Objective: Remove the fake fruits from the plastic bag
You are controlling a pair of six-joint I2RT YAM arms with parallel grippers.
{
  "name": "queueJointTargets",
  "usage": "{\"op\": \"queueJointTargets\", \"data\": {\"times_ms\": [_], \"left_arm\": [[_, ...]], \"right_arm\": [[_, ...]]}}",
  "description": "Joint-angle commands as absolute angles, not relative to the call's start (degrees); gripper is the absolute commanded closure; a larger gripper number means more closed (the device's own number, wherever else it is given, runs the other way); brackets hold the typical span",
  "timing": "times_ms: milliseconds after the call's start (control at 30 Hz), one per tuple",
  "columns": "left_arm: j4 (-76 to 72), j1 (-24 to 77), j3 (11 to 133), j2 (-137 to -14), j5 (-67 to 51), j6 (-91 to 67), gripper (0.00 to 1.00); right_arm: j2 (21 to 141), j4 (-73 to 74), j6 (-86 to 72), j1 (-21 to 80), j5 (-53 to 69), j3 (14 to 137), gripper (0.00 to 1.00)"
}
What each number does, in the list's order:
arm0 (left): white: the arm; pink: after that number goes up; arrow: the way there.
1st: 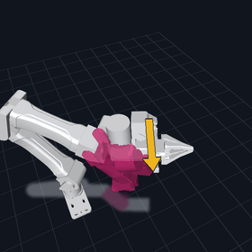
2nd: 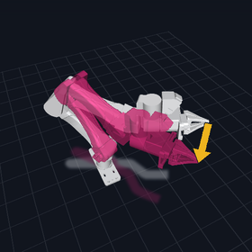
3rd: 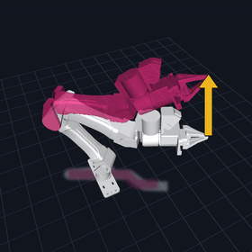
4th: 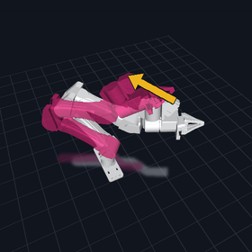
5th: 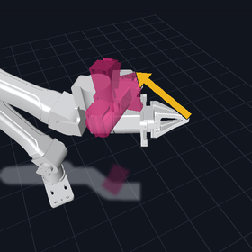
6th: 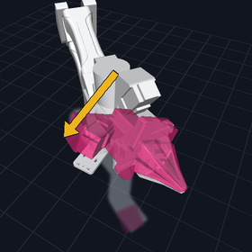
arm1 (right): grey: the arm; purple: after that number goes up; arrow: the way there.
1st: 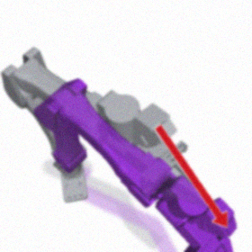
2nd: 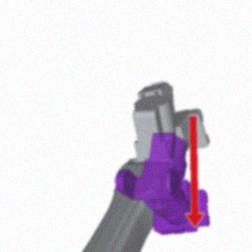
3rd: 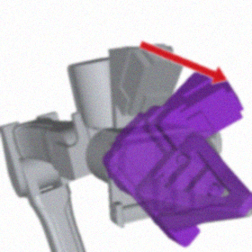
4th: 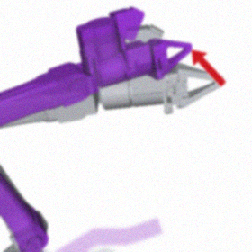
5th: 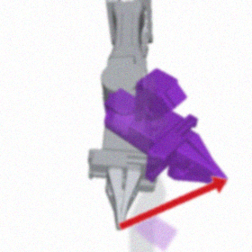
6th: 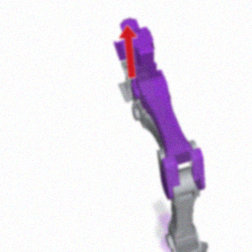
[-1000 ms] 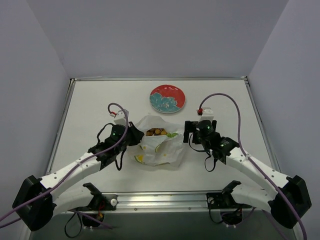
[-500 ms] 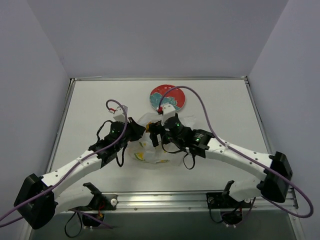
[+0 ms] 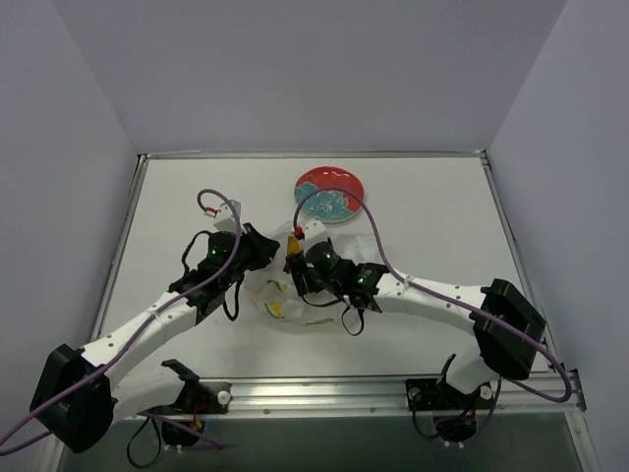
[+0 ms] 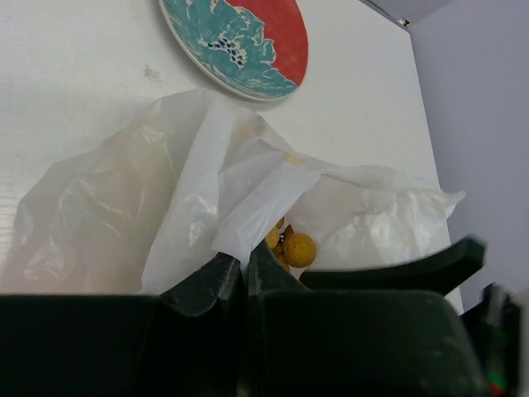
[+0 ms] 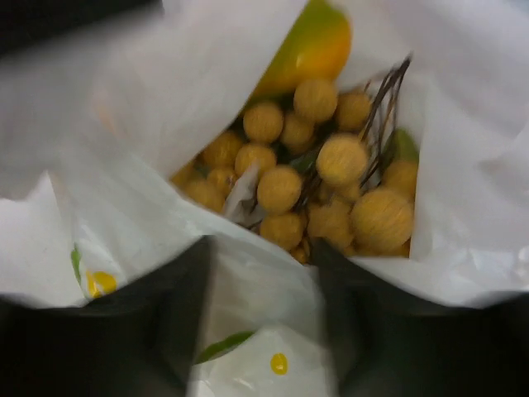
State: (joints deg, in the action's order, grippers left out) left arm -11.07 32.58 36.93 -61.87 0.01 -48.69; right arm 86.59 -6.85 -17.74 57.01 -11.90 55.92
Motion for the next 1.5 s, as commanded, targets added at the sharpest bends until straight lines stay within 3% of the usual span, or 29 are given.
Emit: {"op": "queueJointTargets", "data": {"times_ms": [0,100,167,300,567,867,933,1000,1033,1067,1133,1333,1467], "left_arm": [[-14.67,29.63,41.04,-63.01,-1.22,-49.04,0.98],[-15.82,27.26,41.39,-64.68,-2.11,-49.48,0.98],[-16.61,26.55,41.48,-65.56,-2.11,-49.4,0.98],[-16.96,25.84,40.78,-66.71,-1.32,-49.39,0.98],[-17.58,23.82,39.11,-68.9,1.13,-47.29,0.98],[-9.09,23.72,48.68,-72.51,-5.54,-41.06,0.95],[-6.78,24.96,48.87,-69.62,-6.67,-40.35,0.78],[-2.92,25.05,47.64,-66.64,-8.43,-40.08,0.52],[-1.07,25.05,47.46,-63.05,-9.13,-39.64,0.31],[4.17,25.05,46.85,-61.02,-10.36,-39.03,0.19],[8.33,25.22,46.15,-54.71,-10.72,-38.5,0.11],[25.02,26.63,44.56,-41.85,-8.17,-36.13,0.1],[26.38,28.82,42.11,-39.99,-11.42,-36.9,0.1]], "right_arm": [[86.49,-11.85,-20.56,59.76,-8.35,49.67,0.65],[82.19,-13.62,-22.85,64.23,-13.42,44.66,0.92],[79.3,-15.02,-24.34,67.92,-17.12,41.24,0.96],[79.79,-19.68,-28.11,69.61,-15.56,35.52,0.96],[91.83,-30.05,-33.57,71.81,-22.76,30.67,1.0],[86.06,-25.84,-31.82,71.72,-26.19,33.3,0.96],[85.26,-25.58,-31.03,71.46,-25.93,33.92,0.96],[85.34,-25.58,-30.41,71.11,-25.23,34.8,0.96],[85.34,-25.49,-30.41,70.84,-24.96,34.98,0.96],[85.43,-25.58,-30.5,70.4,-24.61,35.07,0.97],[85.43,-26.62,-30.94,70.14,-24.17,34.98,0.98],[85.43,-28.74,-31.82,68.29,-20.92,34.72,0.99],[84.99,-29.0,-31.82,67.94,-20.65,34.54,0.99]]}}
